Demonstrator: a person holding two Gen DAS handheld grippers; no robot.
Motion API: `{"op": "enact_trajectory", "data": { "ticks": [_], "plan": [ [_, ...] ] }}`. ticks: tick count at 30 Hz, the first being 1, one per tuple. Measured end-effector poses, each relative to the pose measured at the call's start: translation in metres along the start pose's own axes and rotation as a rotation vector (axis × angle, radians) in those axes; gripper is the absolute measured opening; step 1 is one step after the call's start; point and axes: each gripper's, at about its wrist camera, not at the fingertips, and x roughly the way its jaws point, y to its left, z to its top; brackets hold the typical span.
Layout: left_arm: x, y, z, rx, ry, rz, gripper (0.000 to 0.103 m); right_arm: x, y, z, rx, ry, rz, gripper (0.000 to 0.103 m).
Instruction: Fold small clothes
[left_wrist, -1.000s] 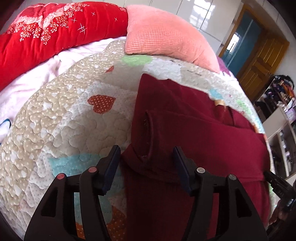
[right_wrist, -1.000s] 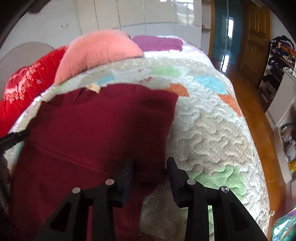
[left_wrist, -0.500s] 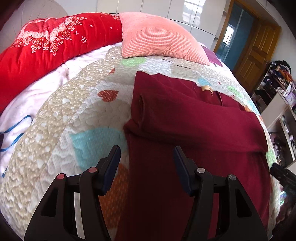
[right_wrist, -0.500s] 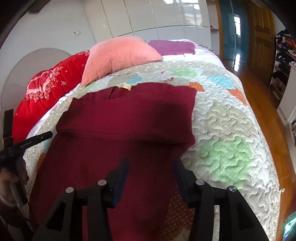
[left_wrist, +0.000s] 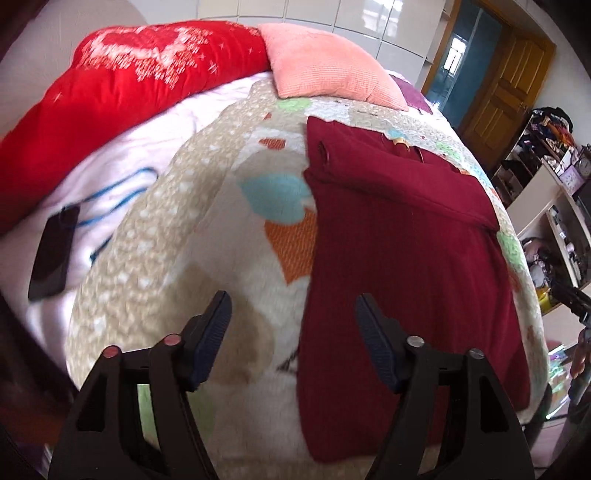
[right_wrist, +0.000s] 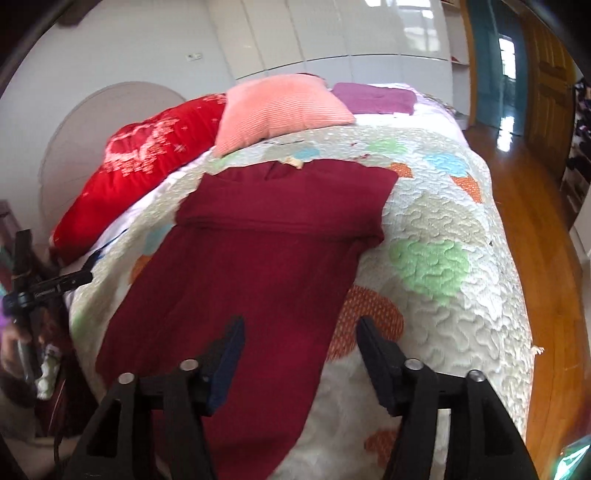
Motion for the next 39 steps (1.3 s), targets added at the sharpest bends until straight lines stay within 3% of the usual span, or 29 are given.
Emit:
{"op": "enact_trajectory", "data": {
  "ticks": [6, 10, 16, 19, 24, 32, 39],
  "plan": [
    [0.018, -0.002, -0.046, -0.055, 0.085, -0.073, 0.071, -0.003, 0.001, -0.052, 0.068, 0.067, 0.097, 0.066],
    [0.034, -0.002, -0.069, -0.095, 0.146, -0.097, 0.071, 0.009, 0.006, -0.086, 0.066, 0.122, 0.109, 0.066],
    [0.033, -0.008, -0.088, -0.140, 0.134, -0.143, 0.074, 0.015, 0.002, -0.118, 0.121, 0.152, 0.195, 0.066],
    [0.031, -0.014, -0.093, -0.130, 0.109, -0.120, 0.078, 0.022, 0.004, -0.122, 0.167, 0.143, 0.259, 0.066],
    [0.033, -0.021, -0.093, -0.106, 0.116, -0.083, 0.081, 0.026, 0.009, -0.122, 0.179, 0.136, 0.286, 0.066],
    [0.038, -0.025, -0.097, -0.070, 0.083, -0.072, 0.083, 0.034, 0.015, -0.112, 0.169, 0.148, 0.288, 0.067],
    [0.038, -0.025, -0.097, -0.074, 0.100, -0.077, 0.083, 0.037, 0.016, -0.111, 0.160, 0.149, 0.298, 0.069]
  ]
}}
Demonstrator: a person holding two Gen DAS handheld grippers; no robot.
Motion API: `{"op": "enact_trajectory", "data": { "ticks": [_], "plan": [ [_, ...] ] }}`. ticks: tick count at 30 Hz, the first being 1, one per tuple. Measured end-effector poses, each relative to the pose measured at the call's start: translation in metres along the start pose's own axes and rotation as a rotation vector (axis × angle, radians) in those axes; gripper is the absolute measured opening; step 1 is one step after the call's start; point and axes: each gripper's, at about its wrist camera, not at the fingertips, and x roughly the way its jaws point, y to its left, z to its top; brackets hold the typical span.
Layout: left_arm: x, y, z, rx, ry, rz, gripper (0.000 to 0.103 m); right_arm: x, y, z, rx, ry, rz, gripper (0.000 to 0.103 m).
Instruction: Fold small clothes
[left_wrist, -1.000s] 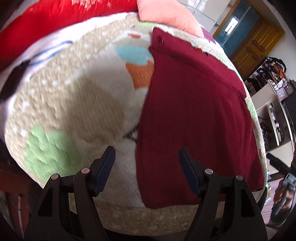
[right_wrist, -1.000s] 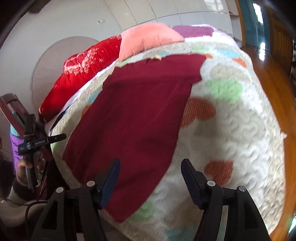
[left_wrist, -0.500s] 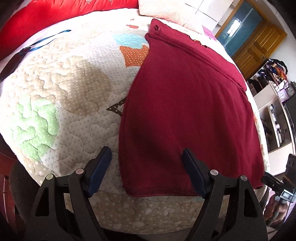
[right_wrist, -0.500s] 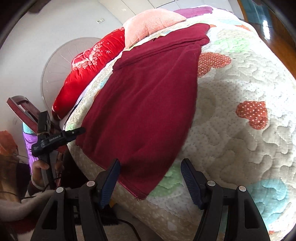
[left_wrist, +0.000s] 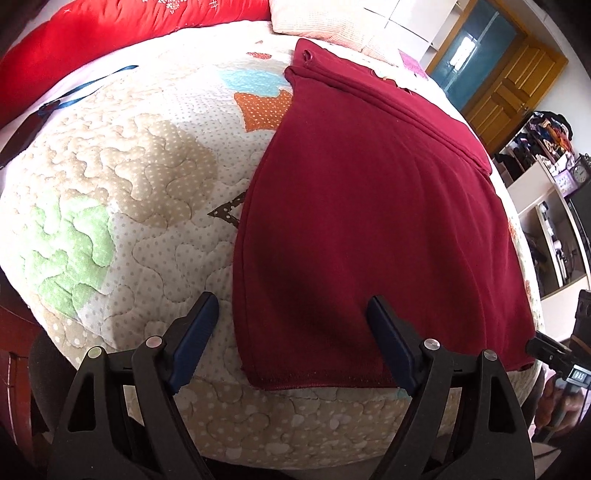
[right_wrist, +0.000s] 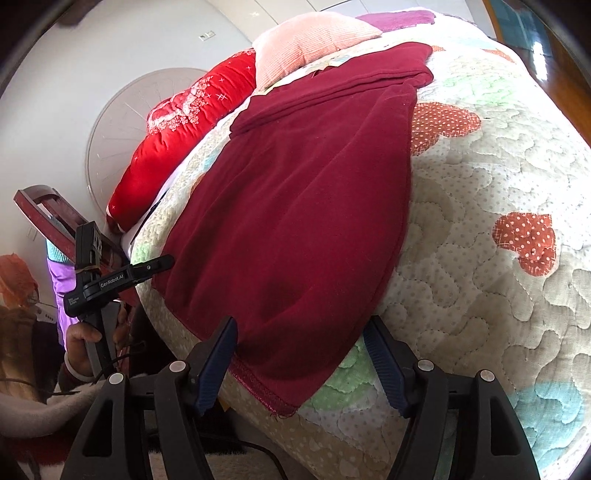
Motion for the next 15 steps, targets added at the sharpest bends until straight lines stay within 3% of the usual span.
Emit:
{"op": "enact_trajectory", "data": {
  "ticks": [9, 15],
  "plan": [
    [0.0001, 0.0019, -0.0006, -0.017, 0.009, -0.024, 0.085, 0.0021, -0.0055, -0.0014, -0.018, -0.026, 0.043, 0.068],
    [0.0005, -0.0005, 0.0000, 0.016, 0.030, -0.029, 0.085, 0.0012, -0.0101, -0.0018, -0.027, -0.027, 0.069, 0.052]
  ]
}}
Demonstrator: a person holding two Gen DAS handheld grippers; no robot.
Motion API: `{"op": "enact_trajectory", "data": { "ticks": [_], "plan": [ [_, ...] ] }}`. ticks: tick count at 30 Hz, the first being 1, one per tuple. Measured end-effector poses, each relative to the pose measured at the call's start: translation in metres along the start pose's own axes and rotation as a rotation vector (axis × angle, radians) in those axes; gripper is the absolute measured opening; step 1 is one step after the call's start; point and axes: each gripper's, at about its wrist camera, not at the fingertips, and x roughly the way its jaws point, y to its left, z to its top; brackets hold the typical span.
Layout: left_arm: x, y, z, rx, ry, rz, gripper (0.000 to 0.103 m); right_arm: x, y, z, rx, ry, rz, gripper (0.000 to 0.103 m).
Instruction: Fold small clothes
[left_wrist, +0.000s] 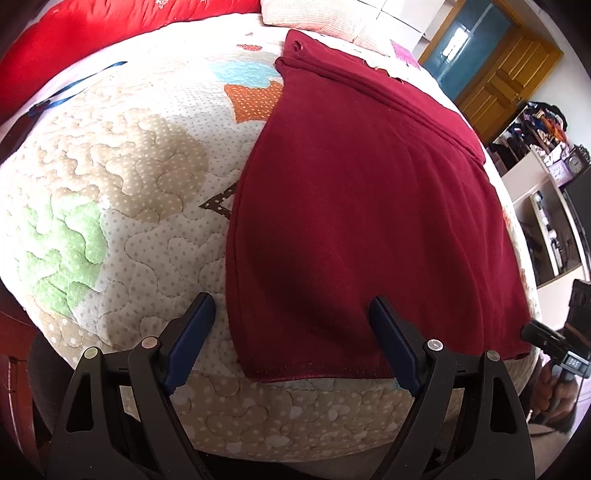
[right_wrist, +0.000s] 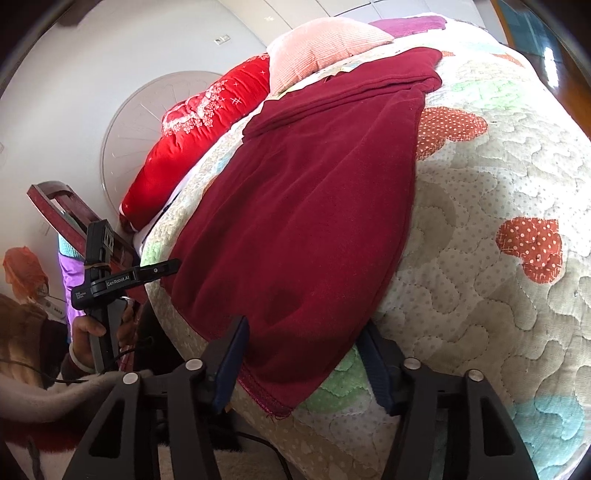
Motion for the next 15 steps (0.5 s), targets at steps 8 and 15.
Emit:
{"op": "enact_trajectory", "data": {
  "ticks": [8, 15],
  "plan": [
    [-0.008, 0.003, -0.004, 0.004, -0.008, -0.057, 0.028, 0.006, -0.004, 0.004, 0.039, -0.031, 0.095, 0.017],
    [-0.010, 0.008, -0.001, -0.007, 0.012, -0.113, 0.017, 0.006, 0.003, 0.009, 0.007, -0.028, 0.107, 0.017]
  ]
}}
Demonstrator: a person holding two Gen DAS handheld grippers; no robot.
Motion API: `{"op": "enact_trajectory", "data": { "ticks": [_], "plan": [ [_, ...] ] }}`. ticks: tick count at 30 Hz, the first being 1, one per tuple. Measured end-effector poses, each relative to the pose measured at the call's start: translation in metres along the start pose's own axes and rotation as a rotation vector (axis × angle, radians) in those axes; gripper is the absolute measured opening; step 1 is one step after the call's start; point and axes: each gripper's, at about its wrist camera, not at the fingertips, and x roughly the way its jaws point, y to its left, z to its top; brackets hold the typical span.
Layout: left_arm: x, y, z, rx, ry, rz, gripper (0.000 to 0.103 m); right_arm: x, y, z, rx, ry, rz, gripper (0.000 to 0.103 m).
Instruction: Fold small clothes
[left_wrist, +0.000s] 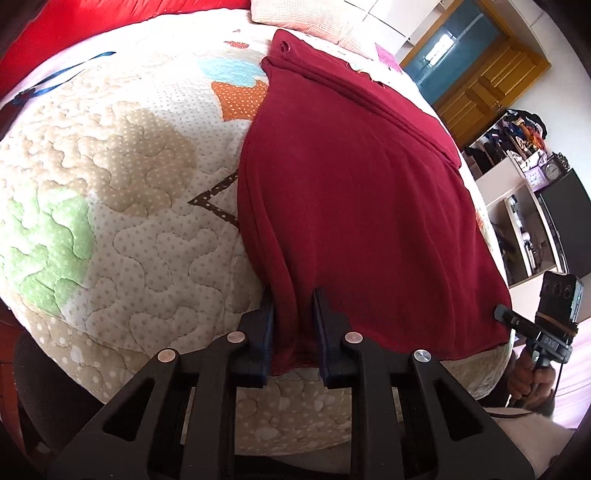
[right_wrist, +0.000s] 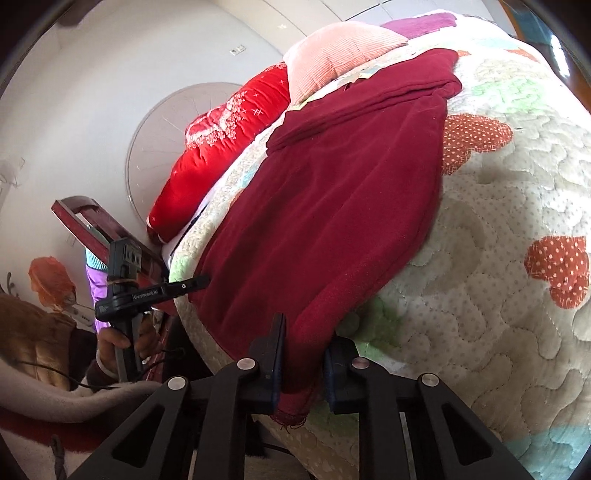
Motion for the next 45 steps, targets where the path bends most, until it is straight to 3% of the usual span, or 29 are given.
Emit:
{"op": "enact_trajectory", "data": {
  "ticks": [10, 15, 24, 27, 30, 36, 39, 43, 44, 45],
  "plan": [
    [-0.008, -0.013, 0.004, 0.054, -0.014, 0.046, 0.015, -0.006, 0.000, 0.005, -0.010, -0.025, 0.027, 0.016],
    [-0.023, -0.015, 0.014, 0.051, -0.046, 0.019, 0.013, -0.012, 0.001, 0.014, -0.012, -0.060, 0.071, 0.016],
    [-0.048, -0.030, 0.082, 0.071, -0.212, -0.024, 0.007, -0.036, 0.008, 0.066, -0.044, -0.242, 0.142, 0.016],
    [-0.041, -0.033, 0.107, 0.072, -0.226, -0.025, 0.007, -0.041, 0.009, 0.089, -0.041, -0.279, 0.134, 0.015],
    [-0.041, -0.031, 0.113, 0.056, -0.234, -0.050, 0.006, -0.043, 0.018, 0.099, -0.067, -0.291, 0.144, 0.015],
    [-0.039, -0.025, 0.126, 0.028, -0.227, -0.052, 0.005, -0.033, 0.020, 0.122, -0.073, -0.288, 0.123, 0.015],
    [-0.039, -0.024, 0.129, 0.023, -0.183, -0.114, 0.005, -0.032, 0.021, 0.126, -0.058, -0.300, 0.143, 0.015],
    [-0.033, -0.011, 0.113, -0.056, -0.093, -0.127, 0.006, -0.026, 0.020, 0.124, -0.061, -0.277, 0.138, 0.015],
    [-0.031, -0.006, 0.105, -0.080, -0.072, -0.130, 0.007, -0.026, 0.019, 0.122, -0.057, -0.274, 0.139, 0.015],
    [-0.028, 0.001, 0.096, -0.107, -0.050, -0.126, 0.016, -0.026, 0.019, 0.121, -0.053, -0.273, 0.139, 0.015]
  ]
}}
